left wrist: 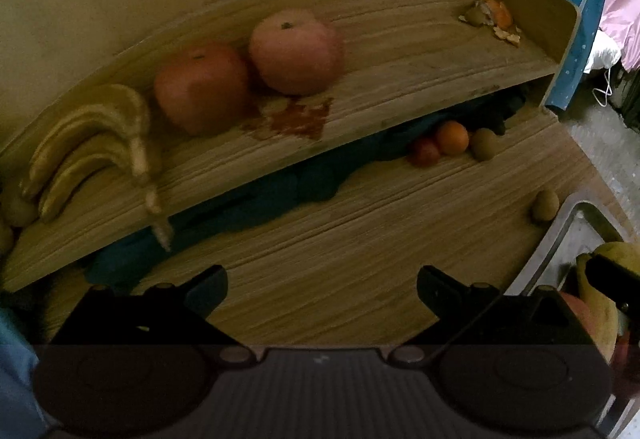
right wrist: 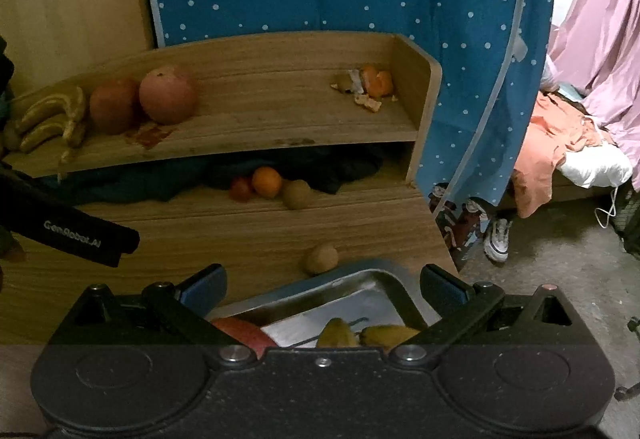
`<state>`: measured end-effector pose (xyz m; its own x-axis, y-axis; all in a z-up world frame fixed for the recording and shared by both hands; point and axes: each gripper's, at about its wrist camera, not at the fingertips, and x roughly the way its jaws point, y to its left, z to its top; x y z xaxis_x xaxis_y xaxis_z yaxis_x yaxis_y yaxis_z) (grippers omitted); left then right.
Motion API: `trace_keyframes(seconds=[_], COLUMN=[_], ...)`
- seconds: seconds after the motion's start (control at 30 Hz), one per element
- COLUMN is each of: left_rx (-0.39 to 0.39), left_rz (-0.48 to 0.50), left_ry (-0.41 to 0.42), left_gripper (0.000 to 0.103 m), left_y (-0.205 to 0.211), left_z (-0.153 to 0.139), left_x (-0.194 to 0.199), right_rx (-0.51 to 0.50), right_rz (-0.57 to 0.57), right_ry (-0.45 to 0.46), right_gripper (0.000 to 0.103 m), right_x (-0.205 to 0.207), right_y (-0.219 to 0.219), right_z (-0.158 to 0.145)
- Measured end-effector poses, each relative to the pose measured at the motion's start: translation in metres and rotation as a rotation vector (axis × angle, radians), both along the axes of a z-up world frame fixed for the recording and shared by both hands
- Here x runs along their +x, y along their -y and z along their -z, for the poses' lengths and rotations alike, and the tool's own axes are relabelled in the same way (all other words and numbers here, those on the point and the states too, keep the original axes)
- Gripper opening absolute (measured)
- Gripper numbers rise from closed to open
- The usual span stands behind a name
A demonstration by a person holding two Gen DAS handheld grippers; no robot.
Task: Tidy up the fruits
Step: 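Withdraw both open grippers from the tray toward the remaining small fruits, then close the right gripper on the brown kiwi while the left gripper grasps another red tomato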
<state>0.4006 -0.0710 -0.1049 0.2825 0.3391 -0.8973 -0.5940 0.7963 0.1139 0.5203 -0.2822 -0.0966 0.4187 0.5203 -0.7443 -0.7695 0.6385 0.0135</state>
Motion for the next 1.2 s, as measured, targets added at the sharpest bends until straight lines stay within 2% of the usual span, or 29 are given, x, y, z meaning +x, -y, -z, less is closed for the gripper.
trace_keyframes(seconds=[0.2,0.53,0.77,1.07,1.13,1.2], left_rx=[-0.048,-0.121,-0.128,-0.129,-0.117,-0.111], left_rz=[-0.015,-0.005,0.034,0.026,0.016,0.007], left_ry=[-0.020,0.035,0.036,0.047,0.066,0.086], left_gripper=[0.103,0.103,0.103,0.103,0.101,0.095], left_y=[-0.004,-0.014,-0.010,-0.010,-0.010,-0.011], left_z=[0.010,0.016,0.026,0.039,0.039,0.039], left_x=[0.021,0.051,0.075,0.096,0.098,0.099], right_rx=[-0.016,-0.029,-0.032,-0.058,-0.057,-0.051], right_rz=[-0.036,-0.103,-0.125,-0.168,-0.175,-0.189], right_ry=[-0.013,-0.053,-0.040,-0.061,-0.067,-0.078], right_gripper=[0.102,0.101,0.093,0.082,0.081,0.078], right_x=[0.016,0.035,0.045,0.051,0.052,0.053], right_y=[-0.005,-0.018,-0.024,-0.035,-0.038,-0.040], right_z=[0.011,0.028,0.037,0.048,0.049,0.049])
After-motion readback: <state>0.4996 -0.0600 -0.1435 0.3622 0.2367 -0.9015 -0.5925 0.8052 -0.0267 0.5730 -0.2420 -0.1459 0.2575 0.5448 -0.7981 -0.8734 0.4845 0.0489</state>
